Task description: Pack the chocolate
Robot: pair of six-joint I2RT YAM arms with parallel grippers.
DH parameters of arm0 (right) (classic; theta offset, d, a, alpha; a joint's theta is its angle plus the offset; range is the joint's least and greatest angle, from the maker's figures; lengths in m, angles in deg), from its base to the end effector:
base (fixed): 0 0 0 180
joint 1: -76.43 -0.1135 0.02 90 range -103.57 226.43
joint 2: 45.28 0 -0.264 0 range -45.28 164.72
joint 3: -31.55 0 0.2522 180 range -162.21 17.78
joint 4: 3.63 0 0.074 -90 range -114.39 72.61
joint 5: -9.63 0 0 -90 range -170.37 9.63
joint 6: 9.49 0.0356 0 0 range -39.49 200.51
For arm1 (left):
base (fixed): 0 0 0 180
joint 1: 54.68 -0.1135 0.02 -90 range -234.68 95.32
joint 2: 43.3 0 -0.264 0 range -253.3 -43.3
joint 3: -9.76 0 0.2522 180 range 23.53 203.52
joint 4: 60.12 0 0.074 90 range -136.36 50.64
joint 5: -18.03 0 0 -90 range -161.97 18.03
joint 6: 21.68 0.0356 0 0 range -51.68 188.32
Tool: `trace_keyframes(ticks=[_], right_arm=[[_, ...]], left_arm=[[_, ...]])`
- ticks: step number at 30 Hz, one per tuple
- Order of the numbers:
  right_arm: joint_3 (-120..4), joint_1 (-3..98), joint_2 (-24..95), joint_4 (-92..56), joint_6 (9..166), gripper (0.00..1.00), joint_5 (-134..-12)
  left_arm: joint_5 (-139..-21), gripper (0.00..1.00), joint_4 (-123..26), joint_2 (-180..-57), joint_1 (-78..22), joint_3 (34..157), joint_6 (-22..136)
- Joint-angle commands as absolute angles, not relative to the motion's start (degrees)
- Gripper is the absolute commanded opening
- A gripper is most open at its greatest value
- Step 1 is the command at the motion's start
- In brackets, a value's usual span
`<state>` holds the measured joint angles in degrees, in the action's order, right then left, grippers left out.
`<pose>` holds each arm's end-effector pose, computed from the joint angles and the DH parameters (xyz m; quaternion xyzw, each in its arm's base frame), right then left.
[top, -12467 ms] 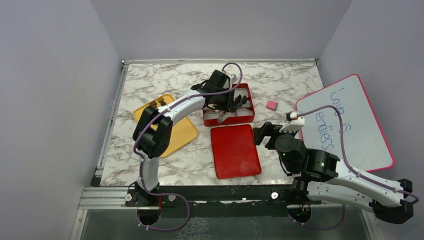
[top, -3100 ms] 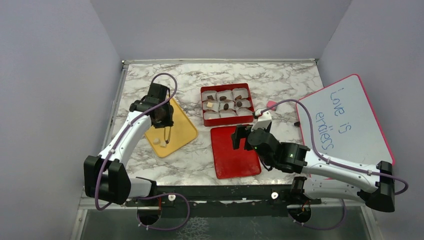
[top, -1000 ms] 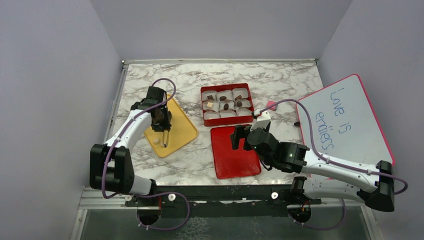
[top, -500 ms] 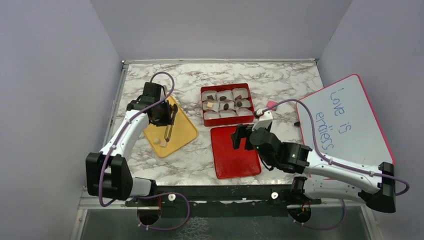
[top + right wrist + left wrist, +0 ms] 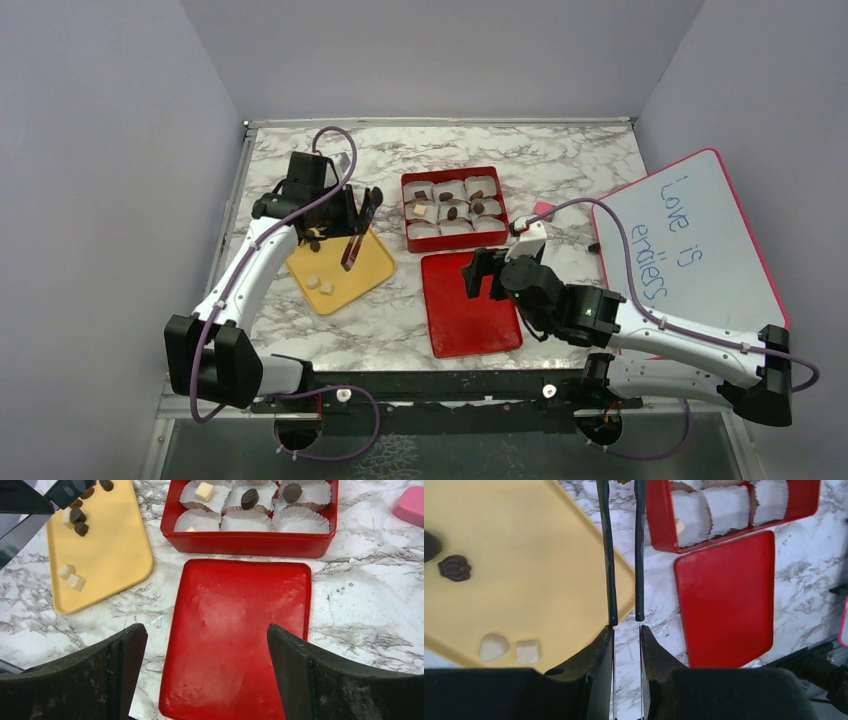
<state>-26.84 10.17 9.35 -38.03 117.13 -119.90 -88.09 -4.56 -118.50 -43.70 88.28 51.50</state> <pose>0.1037 0.1796 0.2936 -0.0473 0.8333 0.1812 0.5202 0.2638 -0.0612 0.2978 -0.0024 0.9379 -0.2057 0.2791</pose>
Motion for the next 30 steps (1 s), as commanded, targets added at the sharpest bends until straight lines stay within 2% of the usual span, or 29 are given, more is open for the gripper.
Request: trace_keyframes(ticks=[1,15,30], right_arm=[[-26.9,10.3,8.0,-37.9,117.7,0.95,-121.5],[-26.5,10.3,4.4,-40.0,117.6,0.95,-123.7],[-25.4,10.3,3.2,-40.7,118.3,0.95,-124.4]], left_arm=[[-92.0,0.19,-7.4,-119.1,-39.5,91.8,51.1],[-91.6,0.2,-11.7,-128.5,-24.3,96.0,47.1],[-89.5,0.22,-12.3,-136.9,-18.1,99.6,46.7]])
